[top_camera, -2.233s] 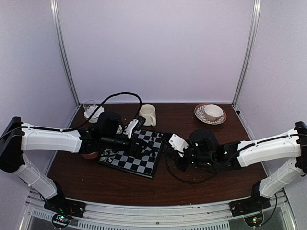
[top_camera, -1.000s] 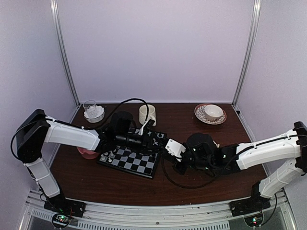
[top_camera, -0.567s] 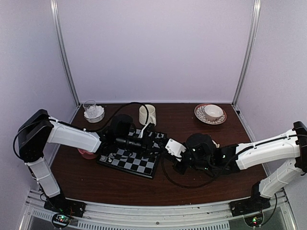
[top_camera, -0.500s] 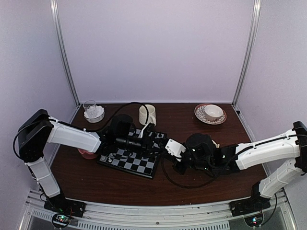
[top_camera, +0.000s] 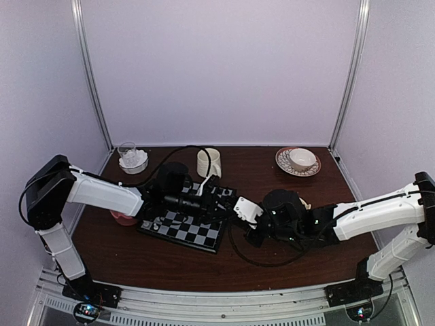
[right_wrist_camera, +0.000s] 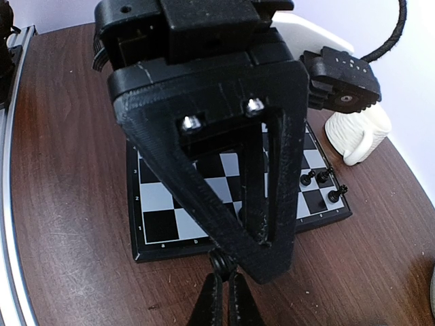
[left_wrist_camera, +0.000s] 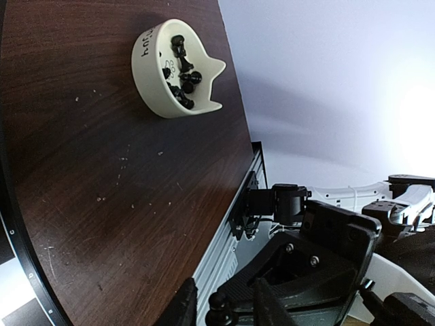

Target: Set up the chess pieces on the board

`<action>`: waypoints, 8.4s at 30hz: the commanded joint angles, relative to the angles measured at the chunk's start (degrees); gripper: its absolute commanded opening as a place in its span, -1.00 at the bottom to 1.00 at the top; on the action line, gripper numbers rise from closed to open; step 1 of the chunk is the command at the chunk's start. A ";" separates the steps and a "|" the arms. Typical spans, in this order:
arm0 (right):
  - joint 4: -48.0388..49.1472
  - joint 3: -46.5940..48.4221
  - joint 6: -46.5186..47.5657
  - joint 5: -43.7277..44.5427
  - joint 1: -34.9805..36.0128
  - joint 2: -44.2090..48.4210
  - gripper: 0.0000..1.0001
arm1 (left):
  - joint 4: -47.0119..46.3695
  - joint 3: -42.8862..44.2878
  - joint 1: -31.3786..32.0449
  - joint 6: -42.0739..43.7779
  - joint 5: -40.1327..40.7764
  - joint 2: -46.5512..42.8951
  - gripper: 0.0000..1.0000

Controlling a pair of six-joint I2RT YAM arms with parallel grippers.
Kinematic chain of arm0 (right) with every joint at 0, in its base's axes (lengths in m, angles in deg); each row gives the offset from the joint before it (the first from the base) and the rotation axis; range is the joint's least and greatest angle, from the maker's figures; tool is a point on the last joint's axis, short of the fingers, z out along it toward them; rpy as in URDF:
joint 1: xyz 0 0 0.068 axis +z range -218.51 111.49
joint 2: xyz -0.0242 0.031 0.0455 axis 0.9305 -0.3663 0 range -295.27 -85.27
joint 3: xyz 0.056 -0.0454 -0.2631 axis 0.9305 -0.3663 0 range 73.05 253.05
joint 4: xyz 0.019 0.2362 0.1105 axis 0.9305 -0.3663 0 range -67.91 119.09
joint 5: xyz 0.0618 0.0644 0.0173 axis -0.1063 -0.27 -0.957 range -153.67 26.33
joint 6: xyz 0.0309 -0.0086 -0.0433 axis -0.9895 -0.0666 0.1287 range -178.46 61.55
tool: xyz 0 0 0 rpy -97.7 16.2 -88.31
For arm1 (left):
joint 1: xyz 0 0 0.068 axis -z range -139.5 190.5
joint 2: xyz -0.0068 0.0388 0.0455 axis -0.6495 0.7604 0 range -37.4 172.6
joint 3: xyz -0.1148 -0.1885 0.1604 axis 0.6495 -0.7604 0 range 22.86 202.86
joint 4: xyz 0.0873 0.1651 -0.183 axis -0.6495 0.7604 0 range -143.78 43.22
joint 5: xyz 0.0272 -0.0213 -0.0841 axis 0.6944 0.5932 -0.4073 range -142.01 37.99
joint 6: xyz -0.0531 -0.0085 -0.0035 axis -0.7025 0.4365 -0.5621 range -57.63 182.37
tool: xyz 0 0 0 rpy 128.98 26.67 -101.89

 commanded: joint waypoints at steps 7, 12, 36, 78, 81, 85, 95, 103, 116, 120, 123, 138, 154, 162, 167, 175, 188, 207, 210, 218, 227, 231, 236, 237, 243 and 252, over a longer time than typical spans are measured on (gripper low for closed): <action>0.33 1.45 0.37 0.86 0.44 -1.12 -0.97 | -2.75 0.18 -0.25 -0.18 -1.23 0.98 -0.57; 0.36 1.50 0.39 0.90 0.37 -1.12 -0.97 | -2.76 0.25 -0.21 -0.09 -1.36 1.03 -0.70; 3.36 -1.62 -2.66 -2.40 0.38 4.39 -0.08 | 23.54 -1.93 -3.28 25.76 18.89 -18.02 -1.00; 17.46 0.65 -8.06 21.80 0.36 -2.09 0.32 | 12.97 -24.14 -5.09 50.56 55.12 -44.25 -1.00; 16.96 0.48 -8.24 21.72 0.37 -1.41 0.32 | 12.52 -24.18 -5.10 50.03 54.71 -43.20 -1.00; 14.81 0.63 -9.08 20.65 0.39 0.26 0.32 | 9.57 -25.58 -5.05 48.67 54.93 -41.74 -1.00; 11.54 -1.45 -12.18 22.46 0.40 7.35 0.32 | 6.32 -24.35 -4.52 49.97 51.86 -34.53 -1.00; 16.23 -7.29 -9.92 29.28 0.25 14.26 0.32 | -3.10 -25.56 -4.28 51.77 47.59 -28.63 -1.00; 20.26 -8.57 -6.55 31.33 0.01 11.30 0.32 | -19.01 -24.88 -4.03 54.13 44.61 -15.16 -1.00; 20.32 -8.63 -6.58 31.20 -0.11 11.01 0.32 | -19.39 -20.68 -3.99 55.59 42.40 -10.14 -1.00; 20.37 -8.66 -6.95 31.09 -0.17 10.77 0.31 | -19.85 -17.29 -3.99 55.89 41.85 -5.93 -1.00; 20.22 -8.72 -7.63 30.54 -0.60 9.80 0.32 | -18.36 -9.30 -3.62 55.64 40.18 5.42 -1.00; 19.70 -8.28 -8.07 29.87 -0.84 8.00 0.32 | -19.66 -13.75 -2.52 53.33 42.46 6.73 -1.00; 19.41 -8.24 -8.25 29.75 -0.81 8.28 0.32 | -19.43 -14.21 -2.49 52.72 43.16 7.03 -0.90; 19.40 -8.23 -8.24 29.63 -0.91 8.28 0.32 | -18.65 -13.99 -2.49 52.41 43.48 7.00 -0.65; 19.22 -8.11 -8.18 29.36 -0.94 8.11 0.32 | -17.05 -13.85 -2.50 52.11 43.53 5.26 -0.14; 18.85 -7.79 -8.16 28.54 -0.96 7.80 0.32 | 19.80 -2.76 -2.59 49.76 45.54 -6.11 -0.03; 18.67 -7.08 -7.98 28.28 -0.89 6.52 0.32 | 34.02 9.06 -5.17 49.28 39.47 0.61 -0.29; 18.68 -7.06 -8.11 28.12 -0.97 6.52 0.32 | 34.84 10.30 -5.26 49.30 39.46 1.95 -0.31; 18.47 -6.90 -8.16 27.92 -1.00 6.19 0.32 | 35.95 11.79 -5.31 49.57 37.27 3.92 -0.34; 18.30 -6.68 -8.25 27.75 -0.99 5.91 0.32 | 37.91 13.81 -5.31 49.77 37.38 5.93 -0.45; 18.26 -6.64 -8.25 27.65 -1.02 5.82 0.32 | 38.52 14.16 -5.31 49.82 37.96 6.18 -0.44; 18.23 -6.55 -8.30 27.57 -0.97 5.73 0.32 | 38.92 14.59 -5.35 49.92 37.91 6.68 -0.50; 18.21 -6.54 -8.33 27.57 -1.00 5.73 0.32 | 39.03 14.67 -5.36 49.92 37.96 6.77 -0.51; 18.15 -6.51 -8.33 27.53 -1.04 5.73 0.32 | 39.36 15.03 -5.31 50.12 38.22 7.04 -0.61; 18.13 -6.55 -8.33 27.48 -1.03 5.83 0.32 | 40.05 15.68 -5.31 50.51 38.59 7.44 -0.85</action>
